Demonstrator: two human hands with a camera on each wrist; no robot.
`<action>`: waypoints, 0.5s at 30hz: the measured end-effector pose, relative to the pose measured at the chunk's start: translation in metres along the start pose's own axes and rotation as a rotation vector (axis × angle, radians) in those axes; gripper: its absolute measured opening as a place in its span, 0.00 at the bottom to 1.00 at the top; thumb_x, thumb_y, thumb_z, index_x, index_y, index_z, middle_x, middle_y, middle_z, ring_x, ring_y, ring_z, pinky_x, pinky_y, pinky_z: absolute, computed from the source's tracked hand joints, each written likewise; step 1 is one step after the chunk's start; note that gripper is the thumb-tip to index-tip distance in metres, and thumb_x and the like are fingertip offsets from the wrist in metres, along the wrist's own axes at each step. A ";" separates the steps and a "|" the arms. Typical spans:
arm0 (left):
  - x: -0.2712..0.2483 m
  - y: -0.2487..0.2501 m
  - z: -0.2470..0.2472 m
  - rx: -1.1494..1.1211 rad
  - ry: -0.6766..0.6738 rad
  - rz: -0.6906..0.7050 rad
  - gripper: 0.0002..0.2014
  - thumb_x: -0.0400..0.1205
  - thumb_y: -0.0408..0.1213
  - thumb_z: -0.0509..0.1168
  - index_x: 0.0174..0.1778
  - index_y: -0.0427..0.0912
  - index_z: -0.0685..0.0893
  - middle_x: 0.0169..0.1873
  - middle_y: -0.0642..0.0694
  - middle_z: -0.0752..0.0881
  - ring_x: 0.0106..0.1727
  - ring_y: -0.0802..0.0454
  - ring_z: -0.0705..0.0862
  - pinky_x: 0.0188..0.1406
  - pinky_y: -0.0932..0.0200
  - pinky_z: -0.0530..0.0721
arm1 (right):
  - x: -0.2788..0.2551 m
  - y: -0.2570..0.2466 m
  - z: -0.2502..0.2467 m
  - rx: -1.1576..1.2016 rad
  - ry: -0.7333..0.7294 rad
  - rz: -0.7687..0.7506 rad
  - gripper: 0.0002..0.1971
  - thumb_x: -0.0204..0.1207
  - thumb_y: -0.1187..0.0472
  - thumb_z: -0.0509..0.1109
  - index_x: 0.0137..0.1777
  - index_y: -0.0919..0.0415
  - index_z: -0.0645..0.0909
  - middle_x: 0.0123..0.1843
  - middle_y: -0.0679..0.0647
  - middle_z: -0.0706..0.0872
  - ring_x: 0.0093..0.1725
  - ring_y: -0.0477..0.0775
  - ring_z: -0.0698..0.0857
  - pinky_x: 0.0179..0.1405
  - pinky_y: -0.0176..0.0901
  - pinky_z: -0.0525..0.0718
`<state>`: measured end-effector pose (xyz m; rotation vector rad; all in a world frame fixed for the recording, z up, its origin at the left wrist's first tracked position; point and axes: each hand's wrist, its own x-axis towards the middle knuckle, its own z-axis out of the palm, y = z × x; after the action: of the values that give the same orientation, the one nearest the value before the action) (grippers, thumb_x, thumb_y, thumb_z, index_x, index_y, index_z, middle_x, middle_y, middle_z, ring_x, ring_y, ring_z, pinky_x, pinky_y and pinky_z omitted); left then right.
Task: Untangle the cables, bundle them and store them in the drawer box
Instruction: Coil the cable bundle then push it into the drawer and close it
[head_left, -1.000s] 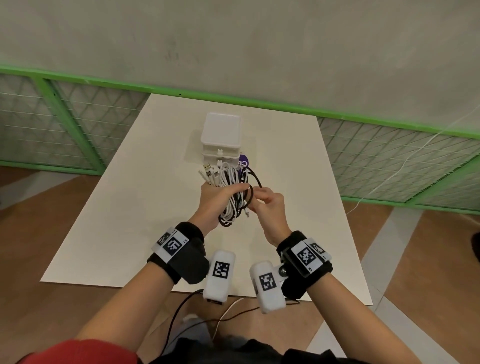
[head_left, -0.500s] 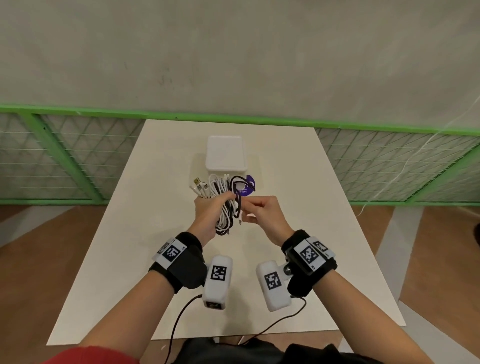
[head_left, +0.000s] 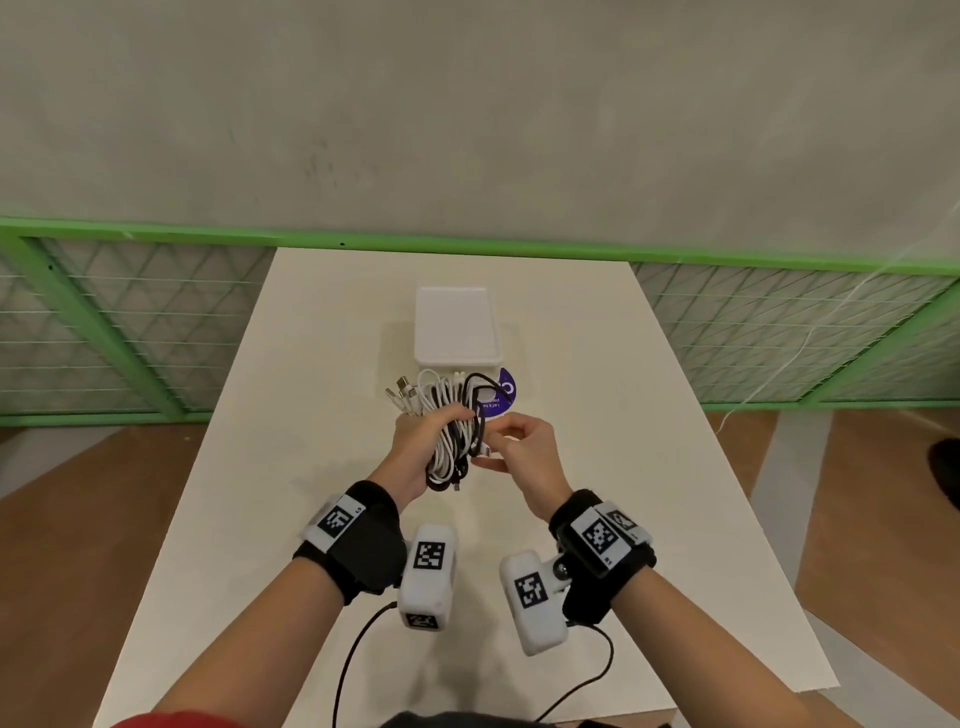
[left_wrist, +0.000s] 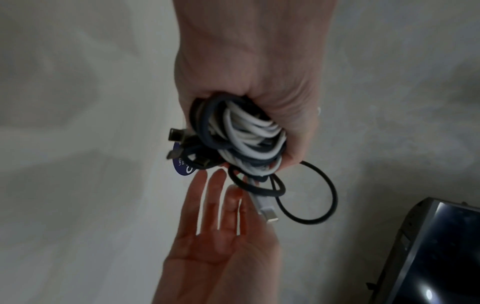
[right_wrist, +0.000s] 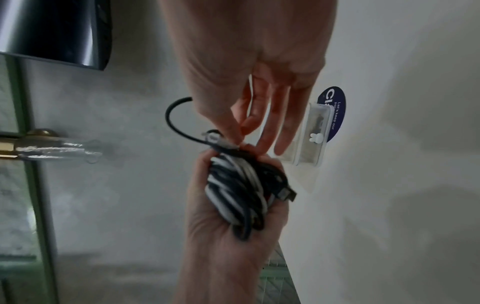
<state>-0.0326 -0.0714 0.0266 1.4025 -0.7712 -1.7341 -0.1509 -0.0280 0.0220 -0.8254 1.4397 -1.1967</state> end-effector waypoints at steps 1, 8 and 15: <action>0.005 0.001 -0.002 -0.027 0.012 -0.003 0.03 0.69 0.30 0.72 0.37 0.37 0.85 0.30 0.41 0.86 0.26 0.48 0.84 0.28 0.60 0.79 | 0.005 0.000 -0.001 0.056 -0.028 0.018 0.05 0.76 0.71 0.67 0.39 0.67 0.82 0.34 0.58 0.83 0.31 0.48 0.85 0.39 0.44 0.89; 0.025 0.016 -0.018 -0.097 0.028 -0.032 0.08 0.69 0.32 0.72 0.42 0.36 0.85 0.28 0.42 0.86 0.27 0.46 0.84 0.29 0.58 0.81 | 0.075 0.032 0.007 0.041 0.027 0.364 0.09 0.80 0.65 0.62 0.55 0.68 0.78 0.41 0.59 0.83 0.38 0.55 0.82 0.42 0.45 0.85; 0.051 0.036 -0.014 0.390 -0.027 0.203 0.21 0.68 0.32 0.77 0.55 0.46 0.80 0.48 0.46 0.85 0.50 0.51 0.83 0.52 0.60 0.80 | 0.136 0.067 0.034 0.152 0.004 0.423 0.08 0.84 0.62 0.54 0.61 0.58 0.68 0.44 0.55 0.78 0.40 0.53 0.81 0.41 0.48 0.85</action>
<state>-0.0180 -0.1338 0.0273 1.4916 -1.2736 -1.5001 -0.1408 -0.1454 -0.0789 -0.3873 1.4183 -0.9673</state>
